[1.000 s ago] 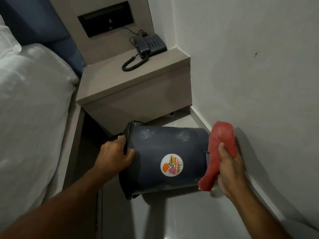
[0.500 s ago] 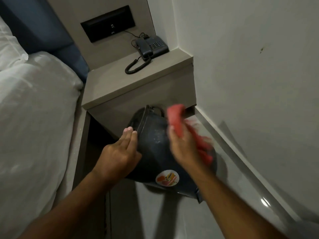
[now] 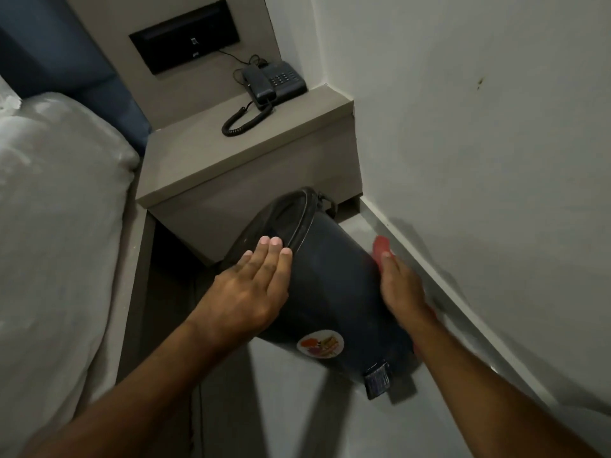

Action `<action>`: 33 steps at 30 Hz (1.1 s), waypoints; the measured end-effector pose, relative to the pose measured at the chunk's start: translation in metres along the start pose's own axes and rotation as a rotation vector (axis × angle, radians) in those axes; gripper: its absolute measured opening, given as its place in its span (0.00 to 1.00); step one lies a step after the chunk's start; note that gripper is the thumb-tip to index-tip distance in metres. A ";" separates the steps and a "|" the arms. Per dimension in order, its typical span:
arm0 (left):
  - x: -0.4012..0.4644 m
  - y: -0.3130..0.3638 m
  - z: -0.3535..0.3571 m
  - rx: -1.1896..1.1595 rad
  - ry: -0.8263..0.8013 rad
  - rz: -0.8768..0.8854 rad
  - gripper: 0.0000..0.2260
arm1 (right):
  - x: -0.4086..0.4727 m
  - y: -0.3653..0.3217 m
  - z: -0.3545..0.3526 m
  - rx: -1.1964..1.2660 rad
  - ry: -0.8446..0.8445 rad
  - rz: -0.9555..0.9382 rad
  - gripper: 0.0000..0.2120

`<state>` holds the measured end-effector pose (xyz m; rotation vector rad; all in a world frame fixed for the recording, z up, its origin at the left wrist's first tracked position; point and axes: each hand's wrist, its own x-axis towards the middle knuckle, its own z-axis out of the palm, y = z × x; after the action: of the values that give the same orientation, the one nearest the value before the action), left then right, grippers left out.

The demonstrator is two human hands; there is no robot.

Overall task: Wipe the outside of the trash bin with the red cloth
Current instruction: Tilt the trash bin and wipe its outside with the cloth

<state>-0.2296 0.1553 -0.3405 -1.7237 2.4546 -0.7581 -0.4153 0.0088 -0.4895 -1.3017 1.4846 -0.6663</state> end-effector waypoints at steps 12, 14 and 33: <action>0.004 -0.010 -0.003 0.050 -0.104 -0.120 0.21 | -0.051 0.001 0.036 -0.221 0.077 -0.538 0.30; 0.005 -0.012 -0.002 0.042 -0.099 -0.134 0.20 | -0.036 0.036 0.017 -0.227 0.069 -0.328 0.29; 0.015 -0.007 -0.014 0.110 -0.259 -0.322 0.18 | -0.011 0.017 0.011 -0.286 -0.158 -0.330 0.25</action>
<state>-0.2332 0.1447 -0.3214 -2.0535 1.9603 -0.6300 -0.4129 0.0264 -0.5049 -1.8031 1.2792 -0.5562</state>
